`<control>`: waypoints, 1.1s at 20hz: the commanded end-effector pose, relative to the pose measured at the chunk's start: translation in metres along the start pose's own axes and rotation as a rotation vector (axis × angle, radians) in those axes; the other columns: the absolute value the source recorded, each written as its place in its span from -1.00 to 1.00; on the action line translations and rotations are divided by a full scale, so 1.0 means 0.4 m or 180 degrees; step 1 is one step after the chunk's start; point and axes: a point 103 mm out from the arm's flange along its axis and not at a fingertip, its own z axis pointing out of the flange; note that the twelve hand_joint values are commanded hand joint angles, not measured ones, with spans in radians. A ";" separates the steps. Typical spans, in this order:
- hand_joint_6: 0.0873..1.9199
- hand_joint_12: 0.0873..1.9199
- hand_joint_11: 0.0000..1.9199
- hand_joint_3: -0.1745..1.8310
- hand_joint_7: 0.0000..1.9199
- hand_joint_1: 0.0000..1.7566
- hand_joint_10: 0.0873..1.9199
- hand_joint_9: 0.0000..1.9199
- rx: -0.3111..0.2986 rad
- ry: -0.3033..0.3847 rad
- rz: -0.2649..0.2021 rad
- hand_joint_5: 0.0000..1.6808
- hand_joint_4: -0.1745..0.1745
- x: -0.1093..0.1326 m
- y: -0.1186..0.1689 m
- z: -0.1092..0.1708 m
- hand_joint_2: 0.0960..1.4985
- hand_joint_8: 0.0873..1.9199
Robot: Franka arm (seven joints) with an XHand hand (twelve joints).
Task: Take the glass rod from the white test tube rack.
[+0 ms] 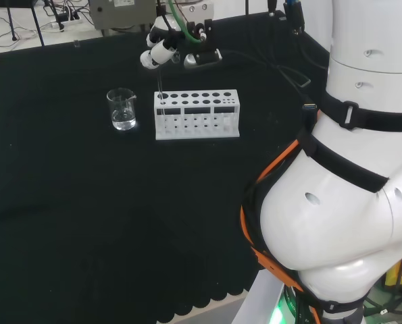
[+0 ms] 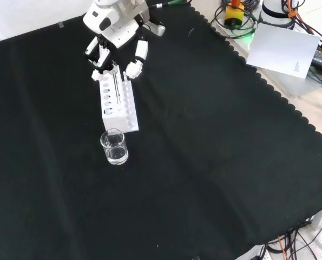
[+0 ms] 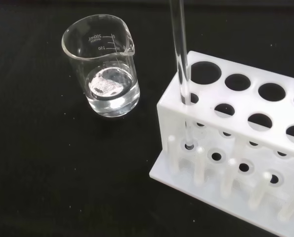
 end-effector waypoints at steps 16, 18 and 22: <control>0.09 0.22 -0.05 -0.64 0.22 0.32 -0.29 0.53 -0.0386 0.0004 -0.0023 0.02 -1.00 0.017 0.055 -0.008 0.38 -0.05; -0.05 0.14 0.10 -0.71 0.18 0.41 -0.26 0.55 -0.0572 0.0018 -0.0014 0.06 -1.00 0.018 0.054 -0.016 0.38 0.03; -0.25 -0.12 0.31 -0.33 0.23 0.47 -0.19 0.60 -0.0965 0.0010 -0.0004 0.23 -1.00 0.026 0.041 -0.042 0.03 0.05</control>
